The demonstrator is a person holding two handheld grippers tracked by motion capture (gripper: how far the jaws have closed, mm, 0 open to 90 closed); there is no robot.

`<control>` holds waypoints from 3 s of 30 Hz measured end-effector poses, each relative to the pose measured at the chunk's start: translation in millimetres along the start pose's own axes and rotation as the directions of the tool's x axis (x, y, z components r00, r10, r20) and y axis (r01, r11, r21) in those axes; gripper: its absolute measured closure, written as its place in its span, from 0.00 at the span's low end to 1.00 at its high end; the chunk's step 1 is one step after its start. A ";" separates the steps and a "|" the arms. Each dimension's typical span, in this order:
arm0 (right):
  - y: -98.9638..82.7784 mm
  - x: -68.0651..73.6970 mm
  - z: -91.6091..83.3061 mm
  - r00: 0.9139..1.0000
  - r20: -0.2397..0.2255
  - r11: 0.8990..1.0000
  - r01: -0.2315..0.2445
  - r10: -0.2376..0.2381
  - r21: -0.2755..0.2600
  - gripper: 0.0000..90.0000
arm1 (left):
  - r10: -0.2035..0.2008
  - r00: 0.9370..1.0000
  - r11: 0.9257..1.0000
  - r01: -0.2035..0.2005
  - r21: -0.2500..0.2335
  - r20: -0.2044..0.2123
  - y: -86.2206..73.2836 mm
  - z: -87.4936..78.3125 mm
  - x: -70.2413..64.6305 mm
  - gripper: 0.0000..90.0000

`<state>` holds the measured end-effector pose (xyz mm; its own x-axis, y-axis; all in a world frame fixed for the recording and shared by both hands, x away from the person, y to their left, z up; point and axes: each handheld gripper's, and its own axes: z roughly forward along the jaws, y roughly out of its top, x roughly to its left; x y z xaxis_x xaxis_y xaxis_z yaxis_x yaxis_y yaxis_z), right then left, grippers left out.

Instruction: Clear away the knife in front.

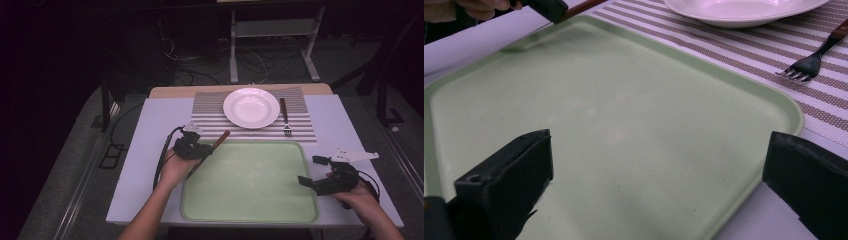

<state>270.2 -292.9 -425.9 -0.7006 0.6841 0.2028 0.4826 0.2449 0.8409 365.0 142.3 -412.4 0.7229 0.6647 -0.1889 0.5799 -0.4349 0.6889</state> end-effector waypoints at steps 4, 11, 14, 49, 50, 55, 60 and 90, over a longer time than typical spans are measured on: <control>-0.4 -1.2 -0.3 1.000 -0.004 1.000 -0.001 0.001 0.000 0.00 | 0.004 1.000 1.000 -0.004 0.012 0.008 -8.1 2.0 -9.3 0.86; -0.6 0.1 -1.4 1.000 -0.001 1.000 0.002 -0.002 -0.004 0.00 | -0.020 0.999 0.999 0.019 0.034 0.033 -22.6 3.4 -18.3 0.86; -0.6 0.2 -0.8 1.000 0.002 1.000 0.006 -0.006 0.001 0.00 | 0.010 1.000 0.998 -0.011 0.060 0.023 -25.6 4.9 -20.4 0.86; -1.4 3.8 1.8 0.999 0.012 0.999 0.034 -0.034 0.033 0.01 | 0.104 0.988 0.994 -0.108 0.025 0.113 -15.3 32.2 -25.5 0.99; -1.4 3.8 1.9 0.999 0.013 0.999 0.033 -0.034 0.034 0.01 | 0.110 0.988 0.993 -0.114 0.032 0.110 -15.6 33.5 -25.6 0.99; -1.4 3.9 2.4 0.999 0.011 0.999 0.034 -0.035 0.037 0.01 | 0.110 0.989 0.993 -0.114 0.037 0.101 -16.3 36.2 -23.9 0.99; -1.3 4.2 2.3 0.999 0.010 0.999 0.035 -0.036 0.035 0.01 | 0.114 0.989 0.992 -0.118 0.040 0.093 -16.6 34.9 -22.4 0.99; -1.2 3.8 0.7 0.999 0.012 0.999 0.033 -0.033 0.030 0.01 | 0.050 0.997 0.997 -0.053 0.055 0.058 -28.3 13.9 1.7 0.98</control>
<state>267.4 -290.0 -426.5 -0.7098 0.6839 0.1686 0.4751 0.2881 0.8315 355.0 147.3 -441.8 0.7714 0.6061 -0.1941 0.5606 -0.5027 0.6581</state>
